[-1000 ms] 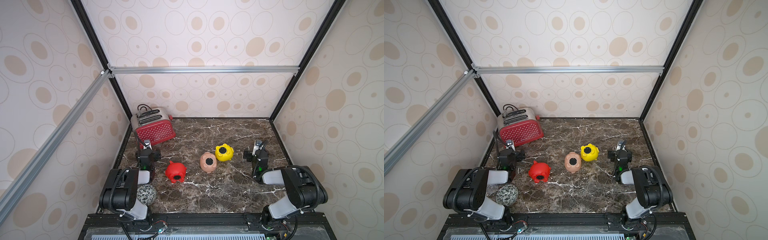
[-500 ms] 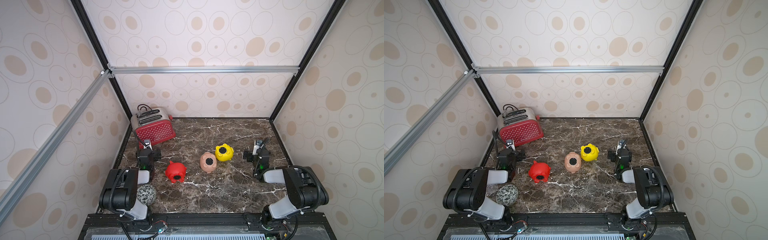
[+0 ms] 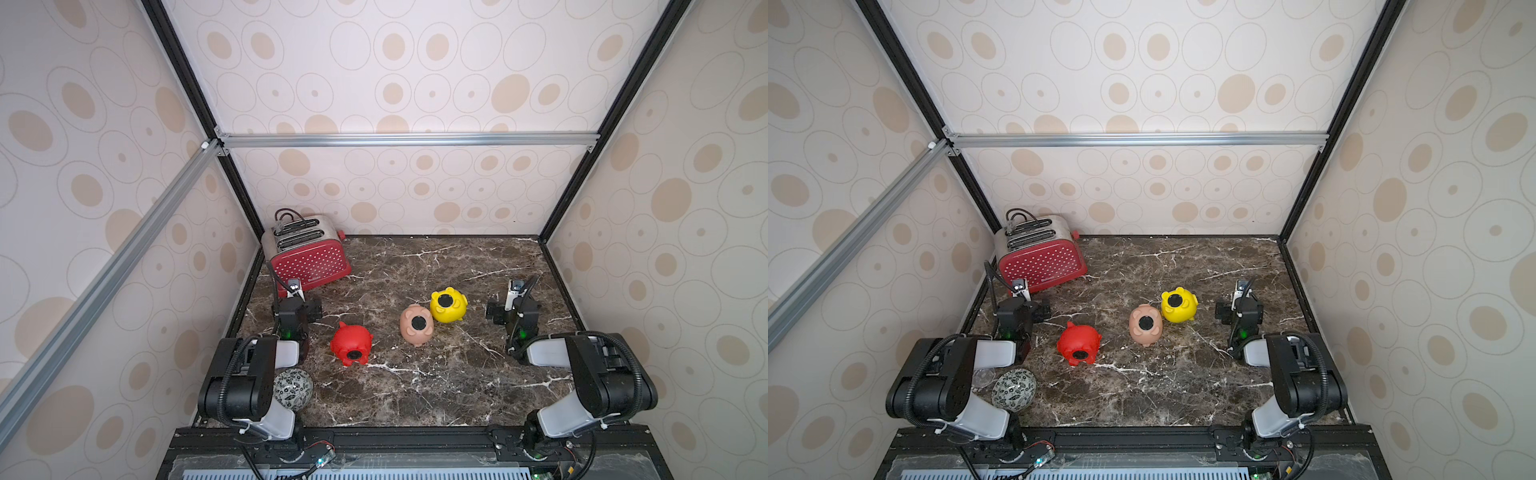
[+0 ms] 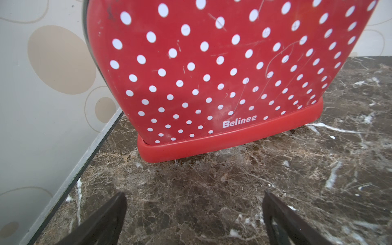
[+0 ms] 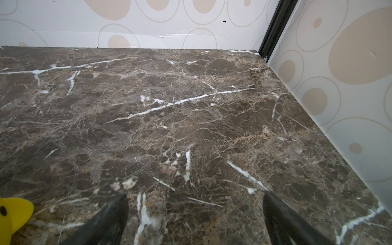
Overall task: Close piggy banks
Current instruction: Reset both arms
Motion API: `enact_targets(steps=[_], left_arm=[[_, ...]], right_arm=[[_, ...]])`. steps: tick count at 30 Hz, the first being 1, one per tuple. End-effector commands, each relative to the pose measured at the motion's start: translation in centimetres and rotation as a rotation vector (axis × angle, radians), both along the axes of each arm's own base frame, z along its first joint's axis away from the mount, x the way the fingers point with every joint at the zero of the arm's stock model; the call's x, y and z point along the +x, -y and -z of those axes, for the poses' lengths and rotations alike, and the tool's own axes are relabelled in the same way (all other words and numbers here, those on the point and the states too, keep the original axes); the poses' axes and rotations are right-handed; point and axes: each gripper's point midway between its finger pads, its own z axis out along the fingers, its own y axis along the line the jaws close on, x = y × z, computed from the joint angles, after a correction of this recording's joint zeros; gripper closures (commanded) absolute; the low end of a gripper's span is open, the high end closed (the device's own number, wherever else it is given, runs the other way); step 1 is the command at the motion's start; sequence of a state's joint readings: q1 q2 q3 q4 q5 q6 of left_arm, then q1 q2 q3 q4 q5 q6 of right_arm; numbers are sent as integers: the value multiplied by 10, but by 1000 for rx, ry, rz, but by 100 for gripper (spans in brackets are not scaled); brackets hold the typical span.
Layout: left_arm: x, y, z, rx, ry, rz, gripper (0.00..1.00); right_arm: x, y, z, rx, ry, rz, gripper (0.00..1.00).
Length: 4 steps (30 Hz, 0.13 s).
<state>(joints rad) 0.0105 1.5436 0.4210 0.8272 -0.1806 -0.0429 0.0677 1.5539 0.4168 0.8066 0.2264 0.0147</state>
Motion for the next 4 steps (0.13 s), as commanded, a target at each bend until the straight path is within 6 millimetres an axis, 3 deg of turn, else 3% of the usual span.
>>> enact_targets(steps=[1, 4], left_arm=[[3, -1, -6, 0, 17, 1, 1], [3, -1, -6, 0, 17, 1, 1]], right_arm=[[3, -1, -4, 9, 5, -6, 0], [0, -1, -6, 3, 19, -10, 0]])
